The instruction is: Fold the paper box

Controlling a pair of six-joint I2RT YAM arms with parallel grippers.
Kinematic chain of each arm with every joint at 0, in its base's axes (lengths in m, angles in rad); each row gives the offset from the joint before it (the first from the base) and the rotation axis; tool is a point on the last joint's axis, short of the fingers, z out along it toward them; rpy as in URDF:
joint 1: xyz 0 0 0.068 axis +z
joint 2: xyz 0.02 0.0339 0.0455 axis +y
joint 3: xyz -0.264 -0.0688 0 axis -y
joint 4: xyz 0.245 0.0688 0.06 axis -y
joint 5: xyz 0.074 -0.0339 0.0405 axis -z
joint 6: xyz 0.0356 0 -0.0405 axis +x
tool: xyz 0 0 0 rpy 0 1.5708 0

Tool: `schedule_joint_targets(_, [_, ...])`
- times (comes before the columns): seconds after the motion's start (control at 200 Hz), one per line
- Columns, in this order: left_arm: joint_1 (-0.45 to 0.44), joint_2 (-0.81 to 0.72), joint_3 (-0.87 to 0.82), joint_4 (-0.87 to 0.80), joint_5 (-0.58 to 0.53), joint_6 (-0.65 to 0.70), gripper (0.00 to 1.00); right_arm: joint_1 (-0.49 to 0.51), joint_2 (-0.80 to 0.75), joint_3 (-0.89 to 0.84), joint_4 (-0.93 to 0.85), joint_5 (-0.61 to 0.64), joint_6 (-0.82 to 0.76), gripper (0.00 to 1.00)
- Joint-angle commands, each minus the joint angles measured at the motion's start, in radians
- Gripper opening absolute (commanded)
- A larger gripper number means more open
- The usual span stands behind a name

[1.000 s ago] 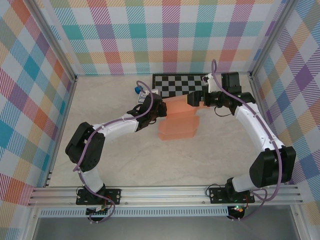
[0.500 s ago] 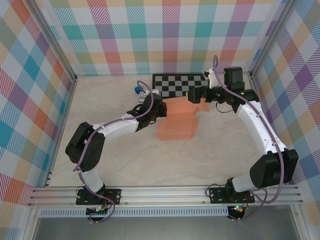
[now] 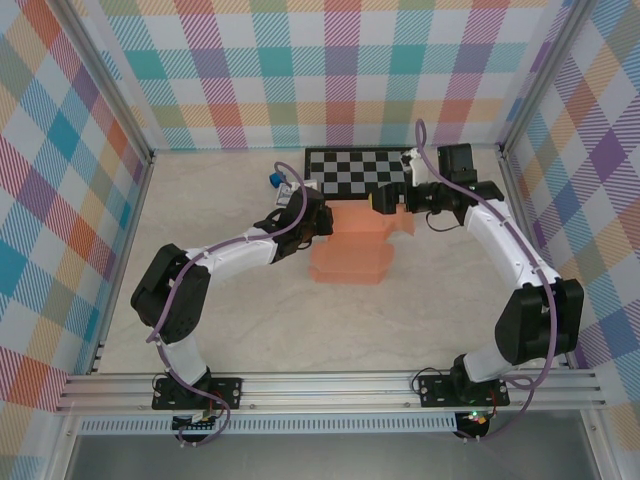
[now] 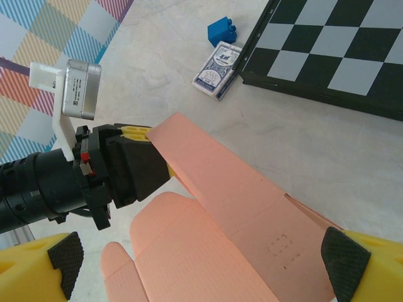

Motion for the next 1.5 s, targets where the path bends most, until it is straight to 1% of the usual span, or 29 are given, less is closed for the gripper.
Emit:
schedule_joint_targets(0.0, [-0.003,0.004,0.023,0.044,0.014,-0.031,0.17,0.008,-0.037,-0.028,-0.010,-0.030,0.013,1.00])
schedule_joint_targets(0.205, [-0.003,0.021,0.025,0.025,-0.006,0.006,0.16,0.010,-0.037,0.015,-0.077,-0.002,0.024,1.00])
schedule_joint_targets(0.305, [-0.003,0.033,0.024,0.017,-0.019,0.012,0.16,0.028,-0.039,0.016,-0.086,0.080,0.089,1.00])
schedule_joint_targets(0.465, [-0.005,0.040,0.023,0.017,-0.015,0.010,0.16,0.083,-0.014,0.097,-0.213,0.260,0.171,1.00])
schedule_joint_targets(0.545, [-0.005,0.040,0.024,0.013,-0.017,0.017,0.16,0.090,-0.004,0.138,-0.262,0.296,0.231,1.00])
schedule_joint_targets(0.65, [-0.005,0.036,0.023,0.013,-0.022,0.024,0.16,0.127,0.027,0.216,-0.346,0.361,0.297,1.00])
schedule_joint_targets(0.725, [-0.006,0.035,0.023,0.013,-0.023,0.025,0.16,0.152,0.045,0.255,-0.372,0.365,0.336,1.00])
schedule_joint_targets(0.815, [-0.006,0.033,0.020,0.019,-0.019,0.029,0.16,0.176,0.062,0.282,-0.367,0.402,0.348,1.00])
schedule_joint_targets(0.91, [-0.006,0.031,0.016,0.021,-0.019,0.030,0.16,0.177,0.073,0.284,-0.319,0.414,0.336,1.00])
schedule_joint_targets(1.045, [-0.006,0.022,0.010,0.022,-0.018,0.031,0.16,0.177,0.152,0.365,-0.345,0.424,0.322,1.00])
schedule_joint_targets(1.2, [-0.006,0.012,0.003,0.027,-0.026,0.029,0.16,0.177,0.202,0.390,-0.330,0.418,0.328,1.00])
schedule_joint_targets(1.3, [-0.005,0.010,0.000,0.026,-0.030,0.024,0.16,0.181,0.207,0.375,-0.330,0.392,0.339,1.00])
schedule_joint_targets(1.495, [-0.004,0.014,0.000,0.025,-0.030,0.023,0.16,0.195,0.165,0.299,-0.315,0.361,0.367,1.00])
